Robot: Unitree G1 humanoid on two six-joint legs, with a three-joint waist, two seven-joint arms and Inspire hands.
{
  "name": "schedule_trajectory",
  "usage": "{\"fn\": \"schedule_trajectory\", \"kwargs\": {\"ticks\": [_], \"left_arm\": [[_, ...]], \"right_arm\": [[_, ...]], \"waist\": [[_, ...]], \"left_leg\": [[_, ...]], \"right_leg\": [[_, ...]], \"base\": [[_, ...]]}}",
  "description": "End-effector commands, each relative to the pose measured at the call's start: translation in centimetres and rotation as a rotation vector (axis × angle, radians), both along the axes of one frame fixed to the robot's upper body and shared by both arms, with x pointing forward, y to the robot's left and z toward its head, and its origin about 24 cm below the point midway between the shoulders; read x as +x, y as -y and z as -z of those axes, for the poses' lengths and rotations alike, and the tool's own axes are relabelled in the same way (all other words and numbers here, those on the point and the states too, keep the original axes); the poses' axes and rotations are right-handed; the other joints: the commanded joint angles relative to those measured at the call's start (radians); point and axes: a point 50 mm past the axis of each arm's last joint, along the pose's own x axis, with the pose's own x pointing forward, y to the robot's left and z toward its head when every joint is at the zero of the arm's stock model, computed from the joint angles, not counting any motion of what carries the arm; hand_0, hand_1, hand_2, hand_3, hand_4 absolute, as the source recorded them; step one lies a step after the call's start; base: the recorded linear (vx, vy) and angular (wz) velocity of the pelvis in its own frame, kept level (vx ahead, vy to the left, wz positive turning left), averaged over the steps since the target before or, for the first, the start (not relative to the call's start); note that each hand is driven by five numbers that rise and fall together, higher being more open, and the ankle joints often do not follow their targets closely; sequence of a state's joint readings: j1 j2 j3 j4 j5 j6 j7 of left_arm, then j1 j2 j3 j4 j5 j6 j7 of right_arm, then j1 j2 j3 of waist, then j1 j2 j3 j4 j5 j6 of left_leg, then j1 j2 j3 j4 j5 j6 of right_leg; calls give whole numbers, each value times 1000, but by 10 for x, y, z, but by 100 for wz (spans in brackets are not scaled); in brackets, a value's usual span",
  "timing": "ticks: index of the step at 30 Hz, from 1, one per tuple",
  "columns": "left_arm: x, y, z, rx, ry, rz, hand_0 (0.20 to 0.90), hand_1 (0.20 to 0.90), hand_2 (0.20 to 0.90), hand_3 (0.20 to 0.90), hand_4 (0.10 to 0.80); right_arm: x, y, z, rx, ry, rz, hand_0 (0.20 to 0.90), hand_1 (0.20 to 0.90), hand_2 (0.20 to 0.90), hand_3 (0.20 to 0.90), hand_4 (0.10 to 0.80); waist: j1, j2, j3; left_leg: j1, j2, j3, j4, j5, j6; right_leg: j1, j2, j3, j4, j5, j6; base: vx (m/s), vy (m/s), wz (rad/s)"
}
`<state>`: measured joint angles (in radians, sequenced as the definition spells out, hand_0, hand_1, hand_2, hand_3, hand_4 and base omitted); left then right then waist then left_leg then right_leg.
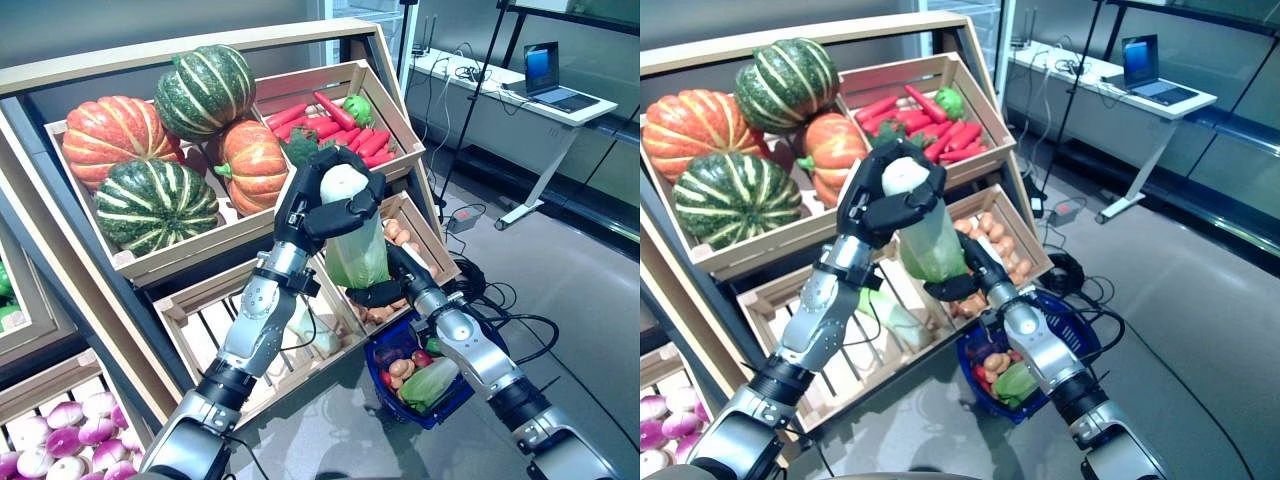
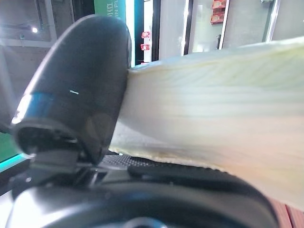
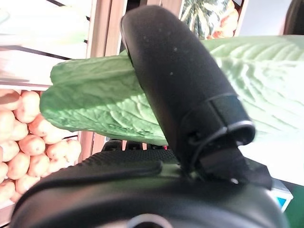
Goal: Put vegetables into the basket
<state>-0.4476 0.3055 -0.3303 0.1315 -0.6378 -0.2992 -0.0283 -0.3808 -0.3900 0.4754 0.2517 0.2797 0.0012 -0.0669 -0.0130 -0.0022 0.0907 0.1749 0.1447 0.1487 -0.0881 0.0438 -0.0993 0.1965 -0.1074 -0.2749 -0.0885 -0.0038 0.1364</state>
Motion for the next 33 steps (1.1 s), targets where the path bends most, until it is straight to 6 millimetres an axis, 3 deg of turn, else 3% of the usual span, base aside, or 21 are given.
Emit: {"fn": "schedule_trajectory", "kwargs": {"ticks": [1, 7, 20, 28, 33], "left_arm": [[5, 14, -20, 5, 88, 33, 300, 300, 300, 300, 400], [7, 13, -21, 0, 81, 36, 300, 300, 300, 300, 400], [8, 19, -21, -9, 79, 62, 300, 300, 300, 300, 400], [7, 25, -19, -19, 68, 98, 300, 300, 300, 300, 400], [8, 27, -20, -34, 68, 118, 300, 300, 300, 300, 400]], "right_arm": [[11, -2, -117, 268, 570, 38, 900, 900, 900, 900, 800], [5, -4, -129, 372, 602, -51, 900, 900, 900, 900, 800], [8, -11, -132, 531, 562, -94, 900, 900, 900, 900, 800], [11, -23, -126, 745, 431, -183, 900, 900, 900, 900, 800], [16, -35, -118, 728, 342, -241, 900, 900, 900, 900, 800]], "waist": [[0, -27, -42], [0, -27, -46], [10, -29, -51], [18, -28, -57], [24, -30, -64]], "left_leg": [[-9, -6, 1, 1, -38, 15], [-7, -5, 3, 1, -42, 13], [-4, -5, -6, 1, -44, 11], [-4, -5, -11, 1, -45, 11], [-5, -5, -15, 1, -44, 10]], "right_leg": [[-8, -51, 25, 1, 33, -17], [-5, -52, 24, 1, 28, -16], [2, -53, 17, 1, 26, -17], [5, -54, 11, 1, 23, -20], [5, -55, 6, 1, 23, -20]], "base": [[6, 11, -4], [2, 8, -4], [0, 0, 0], [0, 0, 0], [0, 0, 0]]}}
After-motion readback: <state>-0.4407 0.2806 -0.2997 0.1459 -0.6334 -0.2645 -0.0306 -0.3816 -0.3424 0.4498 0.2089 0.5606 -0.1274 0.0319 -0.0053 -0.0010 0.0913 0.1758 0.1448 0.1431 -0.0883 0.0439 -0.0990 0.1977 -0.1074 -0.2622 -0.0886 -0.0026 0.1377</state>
